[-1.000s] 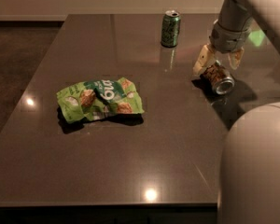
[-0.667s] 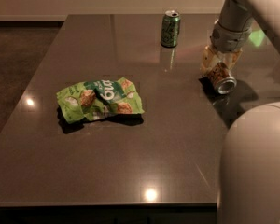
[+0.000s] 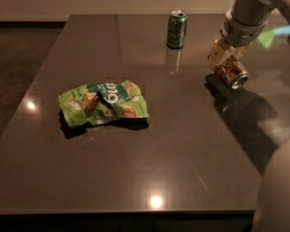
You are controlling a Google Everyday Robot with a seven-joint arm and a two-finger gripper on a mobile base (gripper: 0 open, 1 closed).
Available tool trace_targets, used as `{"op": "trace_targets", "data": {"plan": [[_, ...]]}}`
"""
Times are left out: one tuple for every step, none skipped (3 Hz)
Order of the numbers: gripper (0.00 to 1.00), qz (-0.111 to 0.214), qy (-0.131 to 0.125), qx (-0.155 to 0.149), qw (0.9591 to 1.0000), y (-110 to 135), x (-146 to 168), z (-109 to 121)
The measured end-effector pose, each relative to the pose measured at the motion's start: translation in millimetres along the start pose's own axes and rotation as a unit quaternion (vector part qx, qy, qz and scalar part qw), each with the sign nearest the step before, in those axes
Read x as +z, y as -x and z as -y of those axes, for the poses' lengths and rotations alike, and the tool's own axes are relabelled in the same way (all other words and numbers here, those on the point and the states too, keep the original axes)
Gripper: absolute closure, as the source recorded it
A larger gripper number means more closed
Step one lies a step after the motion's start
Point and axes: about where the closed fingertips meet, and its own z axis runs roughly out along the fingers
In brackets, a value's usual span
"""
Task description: Place orange can upright
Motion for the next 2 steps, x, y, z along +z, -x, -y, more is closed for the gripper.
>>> {"op": "trace_targets", "data": {"plan": [[1.0, 0.062, 0.001, -0.057, 0.9964, 5.3, -29.8, -10.4], [1.0, 0.127, 0.007, -0.083, 0.9884, 10.2, -46.3, -16.2]]}}
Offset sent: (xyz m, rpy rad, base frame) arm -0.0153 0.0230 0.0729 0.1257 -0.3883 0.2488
